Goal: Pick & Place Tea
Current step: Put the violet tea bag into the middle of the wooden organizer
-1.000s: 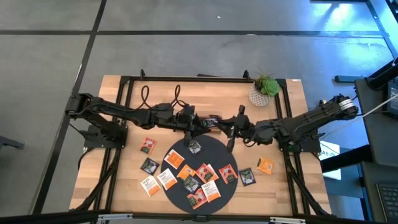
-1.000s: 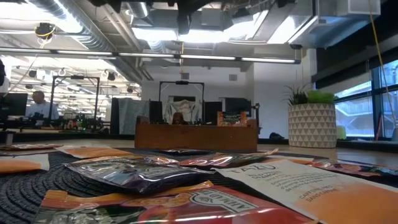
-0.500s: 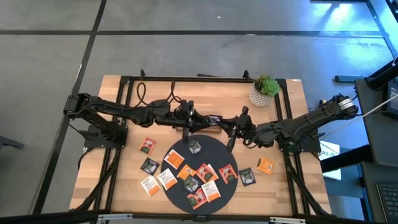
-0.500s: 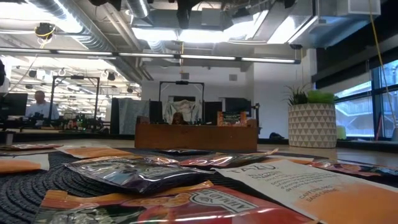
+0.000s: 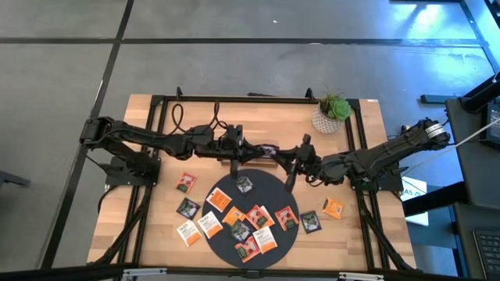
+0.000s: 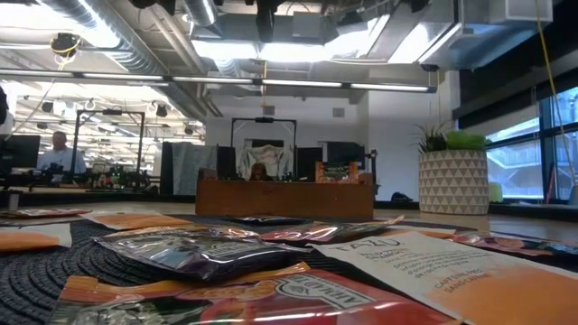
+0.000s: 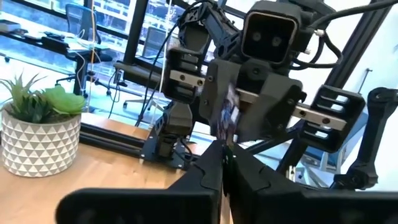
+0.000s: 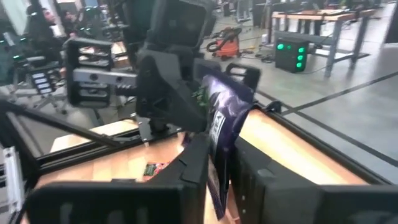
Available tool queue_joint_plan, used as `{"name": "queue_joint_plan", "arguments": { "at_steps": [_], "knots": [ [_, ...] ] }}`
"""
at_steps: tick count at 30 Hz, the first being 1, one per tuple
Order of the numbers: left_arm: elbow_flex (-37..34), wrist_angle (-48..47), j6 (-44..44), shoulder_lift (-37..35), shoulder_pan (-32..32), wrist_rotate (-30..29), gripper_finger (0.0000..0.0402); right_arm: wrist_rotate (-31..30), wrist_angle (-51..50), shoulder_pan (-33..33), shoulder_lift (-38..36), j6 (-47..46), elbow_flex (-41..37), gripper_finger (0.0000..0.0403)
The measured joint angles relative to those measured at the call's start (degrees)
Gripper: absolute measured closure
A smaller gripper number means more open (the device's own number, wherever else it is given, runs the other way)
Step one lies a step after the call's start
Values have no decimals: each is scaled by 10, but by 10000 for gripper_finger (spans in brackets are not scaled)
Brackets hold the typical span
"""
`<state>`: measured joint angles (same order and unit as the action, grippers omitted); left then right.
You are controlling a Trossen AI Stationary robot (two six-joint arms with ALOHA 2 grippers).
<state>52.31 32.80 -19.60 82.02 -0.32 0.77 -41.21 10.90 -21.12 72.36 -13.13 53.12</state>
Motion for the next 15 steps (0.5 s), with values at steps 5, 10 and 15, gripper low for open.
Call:
{"name": "queue_joint_plan", "arguments": {
  "at_steps": [5, 10, 15],
  "knots": [
    [0, -21, 0, 0, 11, 8, 397, 25, -56, -1, -8, -55, 0, 272],
    [20, -152, 2, 0, 39, 35, 398, 58, -219, -3, -26, -181, 0, 219],
    [77, -382, 56, 0, 70, 43, 398, 101, -326, -3, -29, -267, -1, 194]
  ]
}}
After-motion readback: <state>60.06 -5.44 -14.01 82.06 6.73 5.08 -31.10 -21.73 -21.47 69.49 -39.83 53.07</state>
